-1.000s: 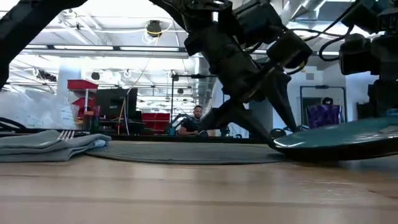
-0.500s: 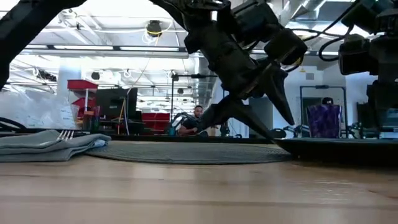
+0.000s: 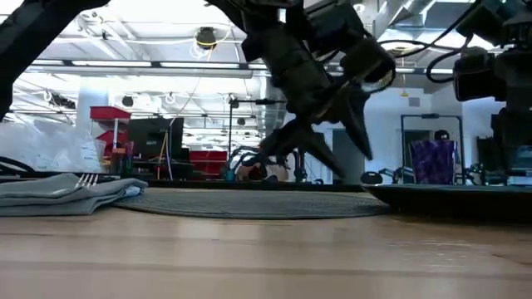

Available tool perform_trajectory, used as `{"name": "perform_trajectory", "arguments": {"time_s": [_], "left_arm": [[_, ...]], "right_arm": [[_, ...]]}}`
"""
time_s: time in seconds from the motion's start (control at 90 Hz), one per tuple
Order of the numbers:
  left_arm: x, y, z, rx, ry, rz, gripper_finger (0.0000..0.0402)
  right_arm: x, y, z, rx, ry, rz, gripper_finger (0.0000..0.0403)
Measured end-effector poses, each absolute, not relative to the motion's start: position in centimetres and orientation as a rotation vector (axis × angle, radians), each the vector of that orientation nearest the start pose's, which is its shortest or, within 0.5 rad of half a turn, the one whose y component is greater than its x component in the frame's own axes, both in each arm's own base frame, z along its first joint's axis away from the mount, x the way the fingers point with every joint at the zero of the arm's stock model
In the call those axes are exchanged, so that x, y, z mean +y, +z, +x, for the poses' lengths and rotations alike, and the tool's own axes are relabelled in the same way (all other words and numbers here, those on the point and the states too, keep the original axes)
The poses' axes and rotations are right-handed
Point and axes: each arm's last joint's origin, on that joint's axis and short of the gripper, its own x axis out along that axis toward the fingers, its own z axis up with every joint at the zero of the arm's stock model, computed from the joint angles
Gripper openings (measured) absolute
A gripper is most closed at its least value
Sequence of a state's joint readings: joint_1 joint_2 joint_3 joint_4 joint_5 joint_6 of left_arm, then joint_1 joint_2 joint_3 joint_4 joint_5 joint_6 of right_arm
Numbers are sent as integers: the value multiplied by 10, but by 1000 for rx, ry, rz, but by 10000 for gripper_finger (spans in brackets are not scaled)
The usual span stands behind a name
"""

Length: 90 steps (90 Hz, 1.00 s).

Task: Set table place
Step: Put the blue plate on top of the gray placemat

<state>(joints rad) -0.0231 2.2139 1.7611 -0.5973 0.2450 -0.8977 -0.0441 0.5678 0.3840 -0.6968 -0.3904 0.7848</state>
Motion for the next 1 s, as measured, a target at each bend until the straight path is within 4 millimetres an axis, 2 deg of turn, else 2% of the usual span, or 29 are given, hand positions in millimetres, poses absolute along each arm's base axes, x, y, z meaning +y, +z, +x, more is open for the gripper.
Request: {"name": "perform_trajectory", "arguments": {"time_s": [0.111, 0.367, 0.544, 0.744, 1.0], "left_arm": [[-17, 178, 473, 1072, 243, -912, 154], [-20, 156, 474, 994, 201, -1021, 154], [-23, 160, 480, 917, 146, -1035, 154], [-31, 138, 482, 984, 131, -1071, 154], [-34, 145, 489, 897, 84, -1092, 154]], "right_arm": [[6, 186, 109, 968, -36, 914, 234], [6, 186, 109, 971, -36, 912, 234], [6, 186, 109, 971, -36, 910, 234], [6, 186, 108, 970, -43, 904, 234], [2, 185, 108, 958, -64, 902, 234]]}}
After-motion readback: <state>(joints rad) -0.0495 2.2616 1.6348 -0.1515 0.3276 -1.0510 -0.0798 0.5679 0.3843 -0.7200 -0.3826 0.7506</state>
